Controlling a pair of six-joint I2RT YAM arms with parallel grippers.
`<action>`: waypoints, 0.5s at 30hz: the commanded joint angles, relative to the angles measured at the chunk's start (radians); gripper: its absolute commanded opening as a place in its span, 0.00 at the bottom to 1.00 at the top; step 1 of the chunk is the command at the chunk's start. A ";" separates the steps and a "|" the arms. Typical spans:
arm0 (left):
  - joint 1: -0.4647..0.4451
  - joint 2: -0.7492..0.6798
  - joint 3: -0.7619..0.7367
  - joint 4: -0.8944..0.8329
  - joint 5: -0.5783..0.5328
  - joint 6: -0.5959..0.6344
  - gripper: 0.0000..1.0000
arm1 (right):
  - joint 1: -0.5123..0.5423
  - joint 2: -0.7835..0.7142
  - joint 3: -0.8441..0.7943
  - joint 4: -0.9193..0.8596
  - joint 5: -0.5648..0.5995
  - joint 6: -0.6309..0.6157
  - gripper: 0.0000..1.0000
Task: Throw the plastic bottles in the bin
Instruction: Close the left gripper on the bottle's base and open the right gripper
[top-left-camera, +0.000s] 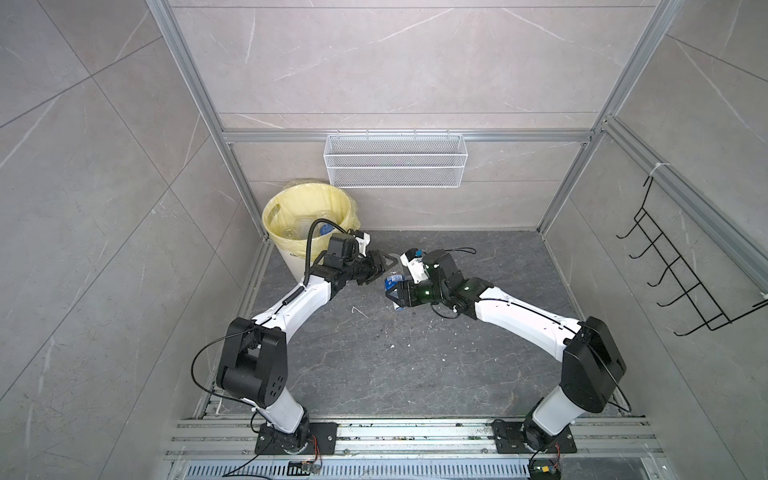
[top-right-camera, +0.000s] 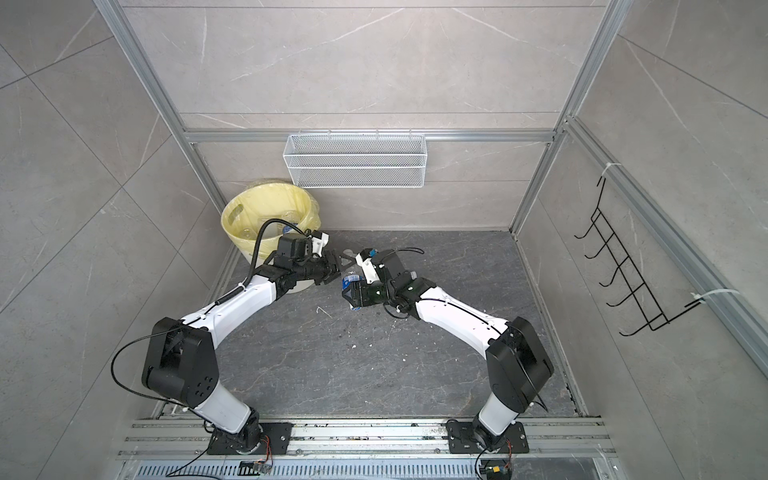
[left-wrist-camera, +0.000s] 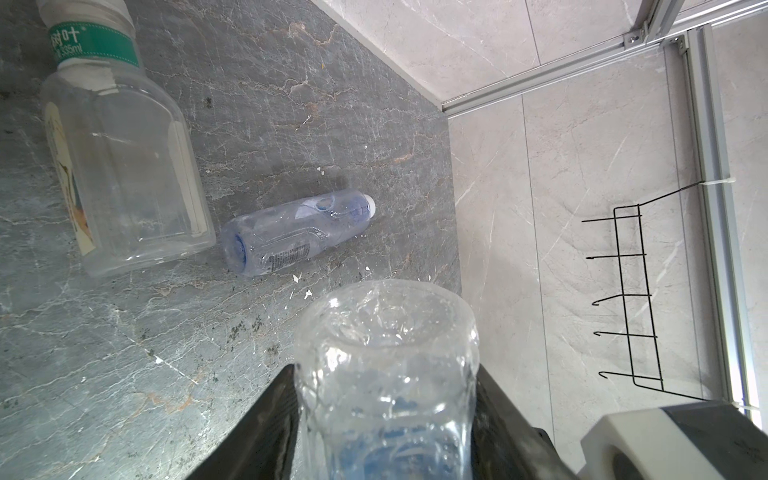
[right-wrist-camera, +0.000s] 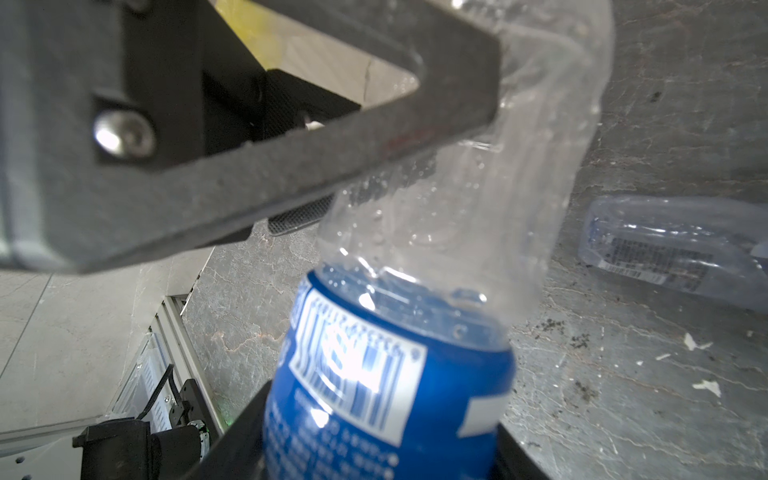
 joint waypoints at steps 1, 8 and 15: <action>-0.007 0.004 -0.003 0.052 0.031 0.008 0.52 | 0.015 -0.028 0.001 0.038 -0.039 0.000 0.60; -0.011 -0.024 0.015 0.005 -0.017 0.069 0.44 | 0.015 -0.051 -0.011 0.017 -0.017 -0.005 0.72; -0.012 -0.059 0.088 -0.112 -0.138 0.149 0.42 | 0.016 -0.108 -0.023 -0.016 0.014 -0.028 0.86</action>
